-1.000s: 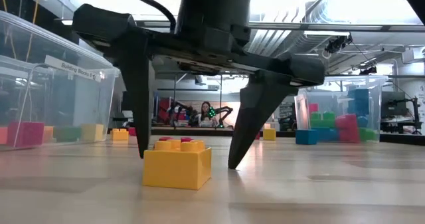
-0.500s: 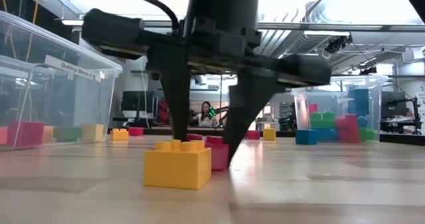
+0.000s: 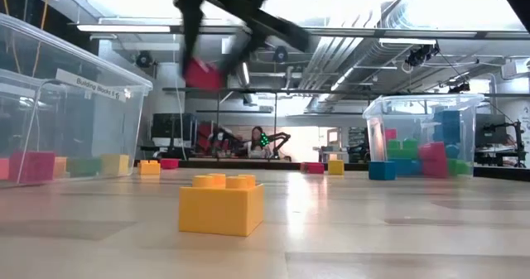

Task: Sort blocks by size
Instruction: Put the small red game piece into the left transparent bin, then adjust the left transparent bin

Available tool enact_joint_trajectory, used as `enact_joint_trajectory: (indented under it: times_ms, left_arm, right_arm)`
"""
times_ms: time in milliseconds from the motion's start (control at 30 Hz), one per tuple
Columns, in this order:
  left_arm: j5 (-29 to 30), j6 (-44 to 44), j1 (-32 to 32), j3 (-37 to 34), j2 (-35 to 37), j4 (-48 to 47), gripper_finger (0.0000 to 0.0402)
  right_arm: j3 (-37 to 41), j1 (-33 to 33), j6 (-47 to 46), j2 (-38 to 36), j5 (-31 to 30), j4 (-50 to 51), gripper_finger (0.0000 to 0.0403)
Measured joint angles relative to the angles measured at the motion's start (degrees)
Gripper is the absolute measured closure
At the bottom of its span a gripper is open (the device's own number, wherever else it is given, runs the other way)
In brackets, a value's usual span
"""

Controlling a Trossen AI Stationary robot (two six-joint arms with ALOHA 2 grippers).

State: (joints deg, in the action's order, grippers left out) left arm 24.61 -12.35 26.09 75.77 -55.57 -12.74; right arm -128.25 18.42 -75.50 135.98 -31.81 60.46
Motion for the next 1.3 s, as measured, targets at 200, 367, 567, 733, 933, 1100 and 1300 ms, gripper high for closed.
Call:
enact_joint_trajectory:
  times_ms: [200,367,567,733,933,1100,1300]
  left_arm:
    - [0.10,6.96,-0.92,0.00,-0.07,4.76,0.0069]
    - [0.21,6.68,-2.62,0.00,-0.09,5.39,0.0069]
    - [0.21,6.61,-3.89,0.00,-0.09,5.32,0.0069]
    - [0.21,6.61,-4.81,0.00,-0.16,4.88,0.0069]
    - [0.96,6.58,-6.17,0.00,-0.23,5.05,0.0069]
    - [4.72,2.56,-7.06,-0.01,-1.16,6.80,0.0069]
    - [5.81,-1.06,-7.39,-0.03,-4.35,6.51,0.0069]
  right_arm:
    - [0.07,-7.20,28.09,-2.36,1.22,-26.59,0.0265]
    - [0.04,-12.61,37.09,-1.72,10.99,-41.23,0.0265]
    - [0.11,-17.64,40.90,-1.59,18.31,-42.34,0.0265]
    - [0.11,-19.64,40.57,-1.61,26.79,-44.24,0.0198]
    - [0.09,-19.59,45.86,-1.61,35.81,-45.82,0.0116]
    - [0.09,-19.42,52.37,-2.22,39.82,-42.26,0.0103]
    - [-0.02,-20.74,67.62,-8.35,36.70,-23.87,0.0101]
